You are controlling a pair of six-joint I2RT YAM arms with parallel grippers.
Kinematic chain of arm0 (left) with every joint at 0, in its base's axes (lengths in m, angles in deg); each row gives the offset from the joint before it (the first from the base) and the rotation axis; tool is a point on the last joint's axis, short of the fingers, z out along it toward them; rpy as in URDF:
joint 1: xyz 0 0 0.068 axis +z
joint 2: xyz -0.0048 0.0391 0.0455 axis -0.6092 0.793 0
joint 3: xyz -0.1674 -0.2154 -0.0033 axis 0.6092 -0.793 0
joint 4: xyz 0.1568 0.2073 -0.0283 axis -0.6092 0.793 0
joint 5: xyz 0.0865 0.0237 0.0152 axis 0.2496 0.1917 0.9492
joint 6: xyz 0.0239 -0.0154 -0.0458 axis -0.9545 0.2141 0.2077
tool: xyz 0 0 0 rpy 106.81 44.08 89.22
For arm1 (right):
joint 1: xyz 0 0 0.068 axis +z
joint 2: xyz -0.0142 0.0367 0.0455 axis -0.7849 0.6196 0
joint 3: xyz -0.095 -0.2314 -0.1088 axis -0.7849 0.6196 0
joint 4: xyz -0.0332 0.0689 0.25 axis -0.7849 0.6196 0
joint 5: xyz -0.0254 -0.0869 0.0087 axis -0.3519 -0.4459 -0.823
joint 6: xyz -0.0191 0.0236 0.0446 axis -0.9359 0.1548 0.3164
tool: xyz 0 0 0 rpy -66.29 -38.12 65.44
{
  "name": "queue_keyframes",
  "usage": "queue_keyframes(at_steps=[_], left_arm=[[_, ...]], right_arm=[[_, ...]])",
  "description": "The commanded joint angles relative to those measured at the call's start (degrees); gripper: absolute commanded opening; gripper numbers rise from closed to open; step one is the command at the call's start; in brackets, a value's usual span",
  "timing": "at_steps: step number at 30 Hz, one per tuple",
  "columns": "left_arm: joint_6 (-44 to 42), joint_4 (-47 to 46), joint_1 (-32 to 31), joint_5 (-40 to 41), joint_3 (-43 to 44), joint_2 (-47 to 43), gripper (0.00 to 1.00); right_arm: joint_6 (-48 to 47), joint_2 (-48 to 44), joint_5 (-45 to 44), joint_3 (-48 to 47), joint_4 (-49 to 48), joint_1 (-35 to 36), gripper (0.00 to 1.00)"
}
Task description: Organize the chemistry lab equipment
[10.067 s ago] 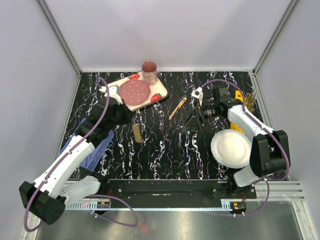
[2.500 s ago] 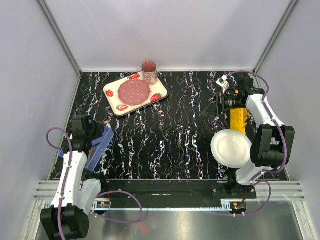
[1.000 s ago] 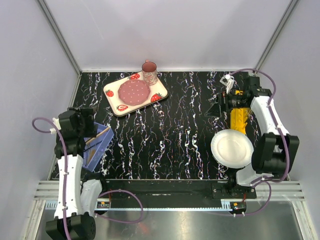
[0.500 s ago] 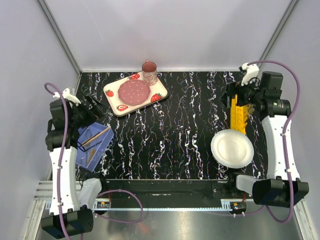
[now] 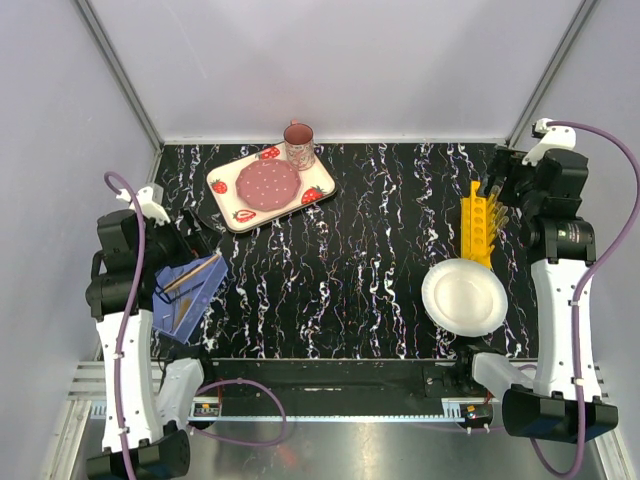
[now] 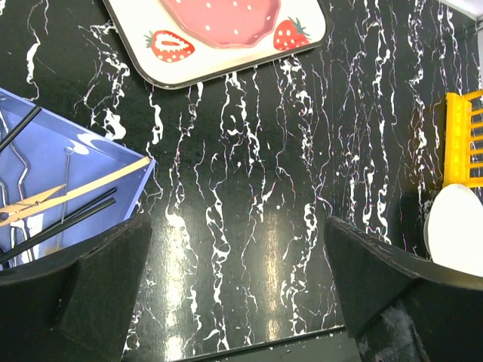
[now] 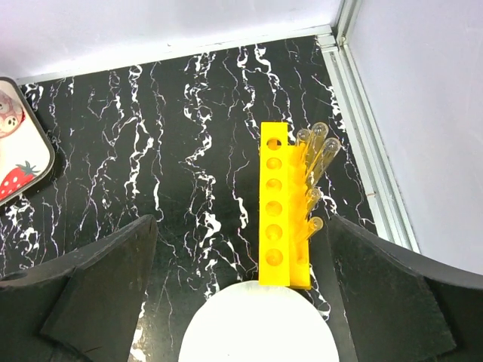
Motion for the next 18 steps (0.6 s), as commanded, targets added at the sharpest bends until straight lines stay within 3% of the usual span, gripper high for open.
queue_keyframes(at_steps=[1, 18], left_arm=[[-2.4, 1.1, 0.1, -1.9, 3.1, -0.6, 0.99], [0.1, 3.3, 0.2, -2.5, 4.7, -4.6, 0.99]], right_arm=[[2.0, -1.2, -1.6, -1.4, -0.9, -0.7, 1.0], [6.4, -1.0, 6.4, -5.5, 1.2, -1.1, 1.0]])
